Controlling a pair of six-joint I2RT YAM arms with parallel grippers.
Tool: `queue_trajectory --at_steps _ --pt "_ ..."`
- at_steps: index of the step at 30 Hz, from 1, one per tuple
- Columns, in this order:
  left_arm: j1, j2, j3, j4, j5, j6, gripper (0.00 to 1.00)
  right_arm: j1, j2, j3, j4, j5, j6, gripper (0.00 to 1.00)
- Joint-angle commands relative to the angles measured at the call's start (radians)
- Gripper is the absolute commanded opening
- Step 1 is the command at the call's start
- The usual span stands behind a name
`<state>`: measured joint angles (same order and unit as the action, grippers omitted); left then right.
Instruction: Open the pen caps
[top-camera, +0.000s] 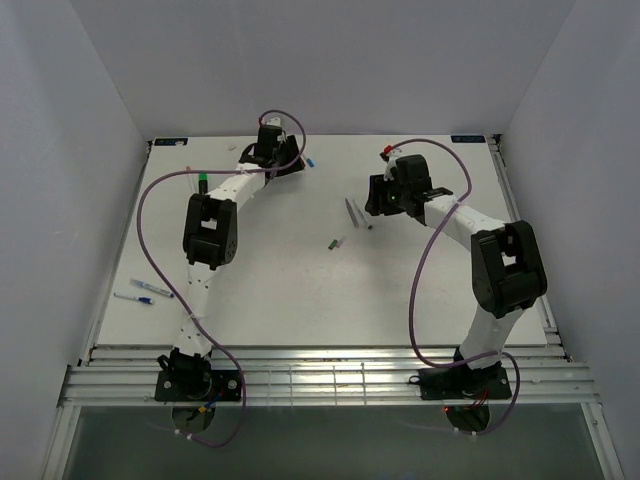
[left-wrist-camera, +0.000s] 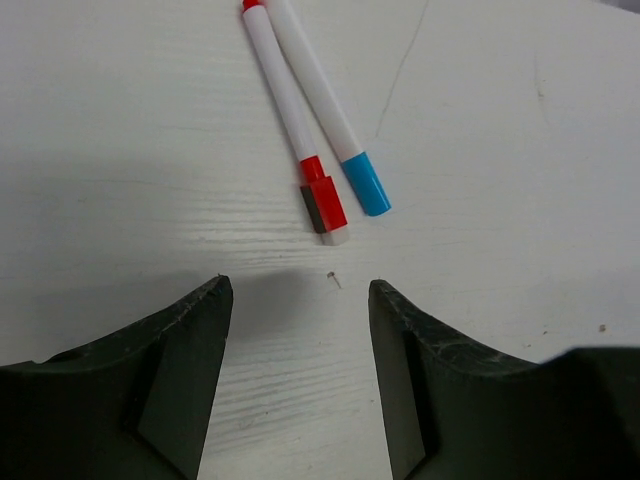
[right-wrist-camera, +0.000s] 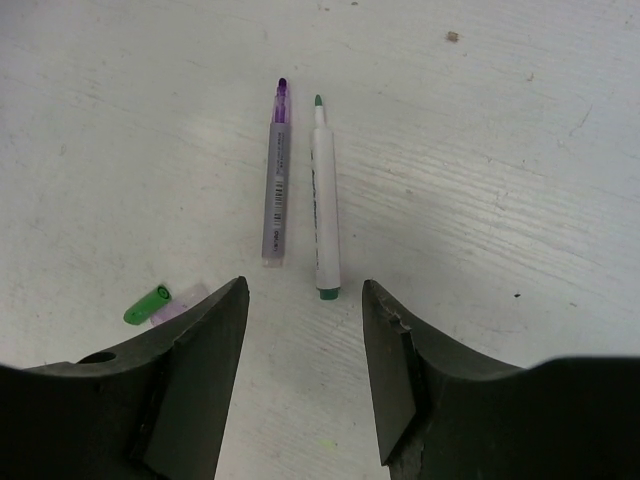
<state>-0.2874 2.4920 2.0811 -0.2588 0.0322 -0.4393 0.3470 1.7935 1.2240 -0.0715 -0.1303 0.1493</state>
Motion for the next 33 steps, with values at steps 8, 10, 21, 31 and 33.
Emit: queue_trajectory --at_steps 8,10,21,31,33 --pt "0.001 0.053 0.070 0.148 0.005 0.027 0.69 -0.005 -0.077 -0.070 0.096 0.038 -0.019 0.55" --pt "0.001 0.067 0.066 0.174 0.014 0.025 0.69 -0.005 -0.080 -0.084 0.105 0.041 -0.024 0.55" --pt "0.001 0.122 0.089 0.222 0.021 0.056 0.69 -0.009 -0.111 -0.116 0.134 0.043 -0.028 0.55" --pt "-0.009 0.148 0.108 0.208 0.031 0.135 0.68 -0.009 -0.129 -0.142 0.159 0.041 -0.028 0.55" --pt "-0.019 0.153 0.120 0.202 0.020 0.195 0.66 -0.009 -0.138 -0.153 0.162 0.046 -0.028 0.55"
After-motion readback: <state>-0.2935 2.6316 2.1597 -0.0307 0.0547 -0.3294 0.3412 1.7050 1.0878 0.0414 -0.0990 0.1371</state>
